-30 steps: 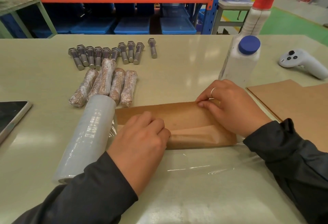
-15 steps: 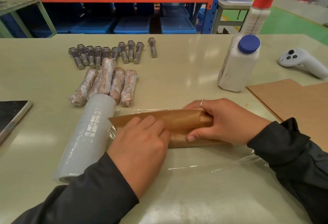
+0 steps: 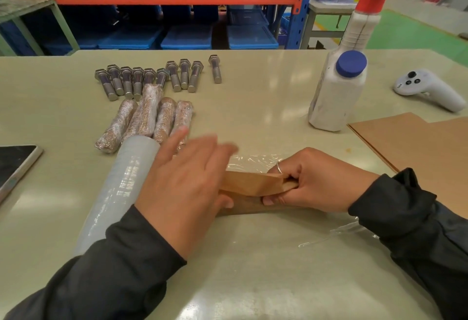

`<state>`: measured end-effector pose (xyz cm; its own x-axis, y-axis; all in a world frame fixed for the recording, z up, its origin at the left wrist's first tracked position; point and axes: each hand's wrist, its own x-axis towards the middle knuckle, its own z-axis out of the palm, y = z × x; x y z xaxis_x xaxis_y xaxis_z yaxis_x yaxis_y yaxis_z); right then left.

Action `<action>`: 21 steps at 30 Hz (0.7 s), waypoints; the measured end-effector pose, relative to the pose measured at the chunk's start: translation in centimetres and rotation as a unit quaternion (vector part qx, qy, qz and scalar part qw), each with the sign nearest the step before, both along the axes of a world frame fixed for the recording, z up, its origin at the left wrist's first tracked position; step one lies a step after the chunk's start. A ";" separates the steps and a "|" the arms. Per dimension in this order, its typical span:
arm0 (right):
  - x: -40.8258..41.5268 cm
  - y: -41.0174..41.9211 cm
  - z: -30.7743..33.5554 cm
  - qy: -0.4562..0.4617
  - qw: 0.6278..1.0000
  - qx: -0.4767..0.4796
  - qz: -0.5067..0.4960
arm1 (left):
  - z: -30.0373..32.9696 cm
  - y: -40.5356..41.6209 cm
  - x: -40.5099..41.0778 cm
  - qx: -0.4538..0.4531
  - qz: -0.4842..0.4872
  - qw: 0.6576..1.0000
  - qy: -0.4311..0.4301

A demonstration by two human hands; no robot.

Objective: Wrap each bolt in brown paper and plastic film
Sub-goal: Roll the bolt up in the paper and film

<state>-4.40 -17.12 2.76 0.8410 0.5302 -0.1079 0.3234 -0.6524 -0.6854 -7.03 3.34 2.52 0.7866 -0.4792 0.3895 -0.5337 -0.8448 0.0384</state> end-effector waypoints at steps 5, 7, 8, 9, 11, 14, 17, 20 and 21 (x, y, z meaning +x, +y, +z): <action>-0.6 -0.1 0.5 -0.009 0.999 -0.036 0.017 | 0.1 -0.2 -0.6 0.042 -0.029 0.999 0.014; -0.8 -0.5 0.7 -0.002 0.997 -0.066 0.041 | 0.5 -0.4 -0.9 0.052 -0.023 0.998 -0.012; -0.9 -0.7 0.8 0.013 0.996 -0.074 0.052 | 0.7 -0.5 -1.1 0.071 -0.030 0.997 -0.019; -1.1 -0.9 1.0 0.034 0.994 -0.080 0.061 | 1.0 -0.7 -1.3 0.092 -0.042 0.995 -0.025; -1.3 -1.3 1.4 0.066 0.990 -0.090 0.081 | 1.0 -0.9 -1.7 0.130 -0.056 0.990 0.001; -1.4 -1.3 2.0 0.094 0.988 -0.084 0.086 | -0.3 -0.4 -1.9 0.109 -0.058 0.990 0.063; -1.3 -1.2 1.9 0.105 0.988 -0.088 0.073 | 0.6 -0.9 -2.2 0.152 -0.037 0.975 0.159; -1.2 -0.8 1.7 0.081 0.989 -0.106 0.059 | 0.5 -1.4 -2.8 0.163 -0.034 0.976 0.138; -1.2 -0.7 1.6 0.074 0.990 -0.106 0.057 | 0.9 -1.5 -2.6 0.150 -0.018 0.977 0.149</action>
